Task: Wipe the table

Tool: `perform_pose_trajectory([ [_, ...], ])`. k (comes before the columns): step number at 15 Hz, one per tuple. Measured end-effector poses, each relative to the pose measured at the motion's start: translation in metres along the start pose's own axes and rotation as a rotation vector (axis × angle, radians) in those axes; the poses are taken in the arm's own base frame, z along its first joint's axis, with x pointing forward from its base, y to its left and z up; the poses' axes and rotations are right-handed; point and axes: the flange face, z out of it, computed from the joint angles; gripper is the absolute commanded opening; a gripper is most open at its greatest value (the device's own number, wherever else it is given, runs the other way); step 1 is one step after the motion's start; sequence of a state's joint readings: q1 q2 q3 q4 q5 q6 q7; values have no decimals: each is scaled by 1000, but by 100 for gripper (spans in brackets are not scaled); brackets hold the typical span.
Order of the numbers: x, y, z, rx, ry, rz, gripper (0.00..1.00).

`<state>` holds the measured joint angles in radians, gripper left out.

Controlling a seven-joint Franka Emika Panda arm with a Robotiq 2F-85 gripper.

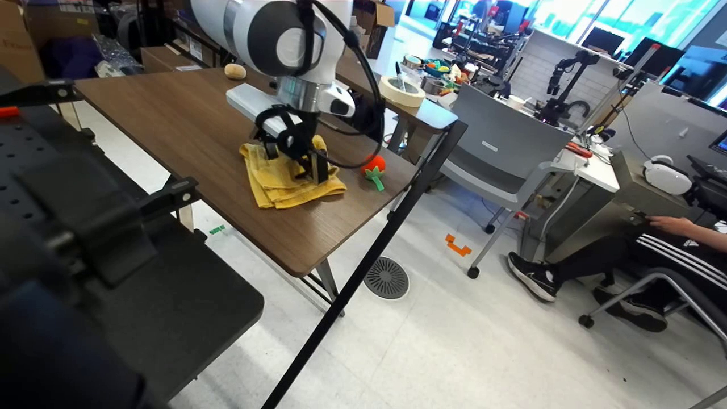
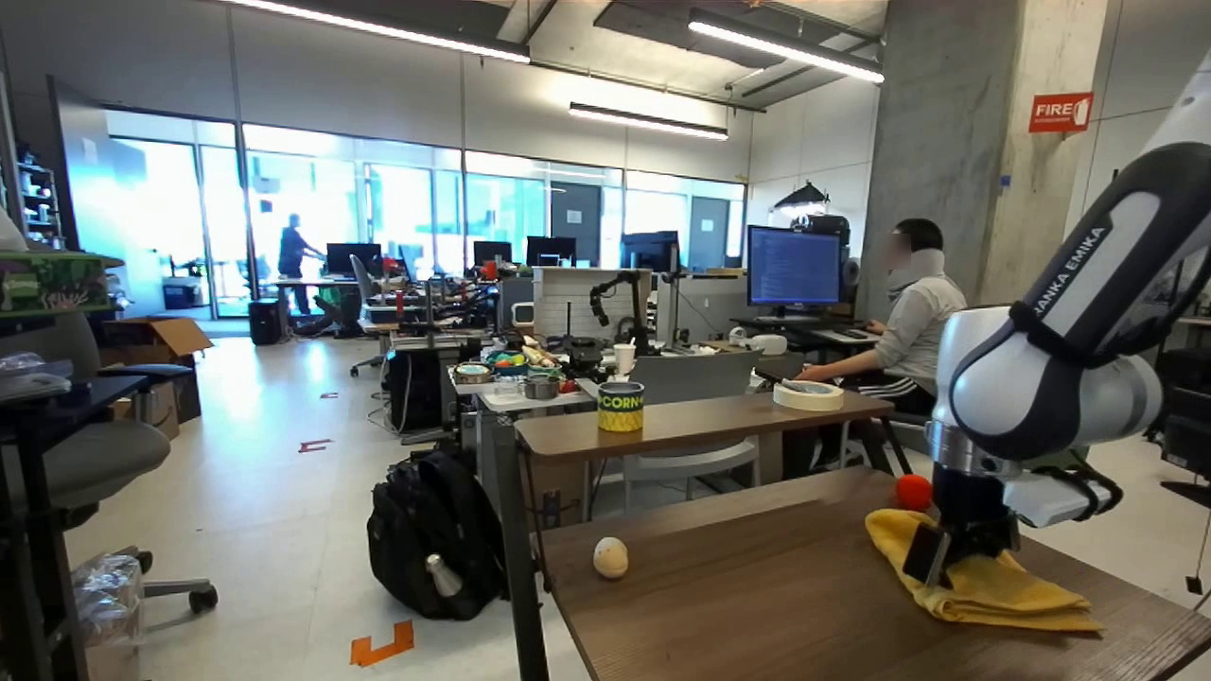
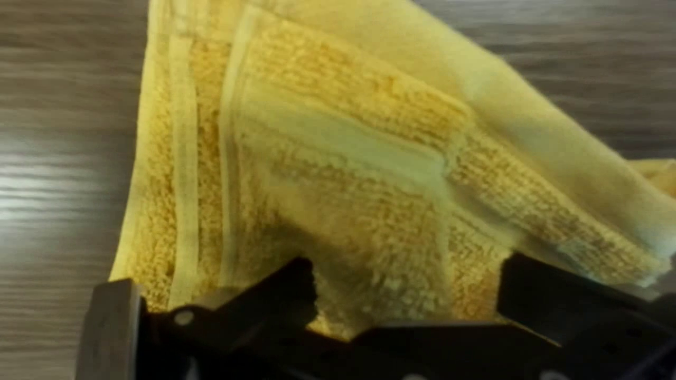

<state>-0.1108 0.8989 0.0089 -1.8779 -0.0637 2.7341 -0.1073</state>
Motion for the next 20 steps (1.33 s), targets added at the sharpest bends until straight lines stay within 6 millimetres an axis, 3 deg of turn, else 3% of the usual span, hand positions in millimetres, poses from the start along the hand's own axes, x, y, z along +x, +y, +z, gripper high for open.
perform_pose_trajectory([
  [6, 18, -179, -13, 26, 41, -296, 100],
  [8, 29, -209, -22, 49, 68, -327, 100],
  [9, 38, -210, -25, 51, 75, -319, 100],
  [10, 48, -202, -27, 52, 82, -289, 100],
  [12, 66, -165, -26, 55, 91, -198, 100],
  [15, 81, -80, -22, 79, 86, -19, 100],
  [18, 82, 4, -18, 88, 66, 125, 100],
  [20, 82, 23, -12, 88, 56, 152, 100],
])
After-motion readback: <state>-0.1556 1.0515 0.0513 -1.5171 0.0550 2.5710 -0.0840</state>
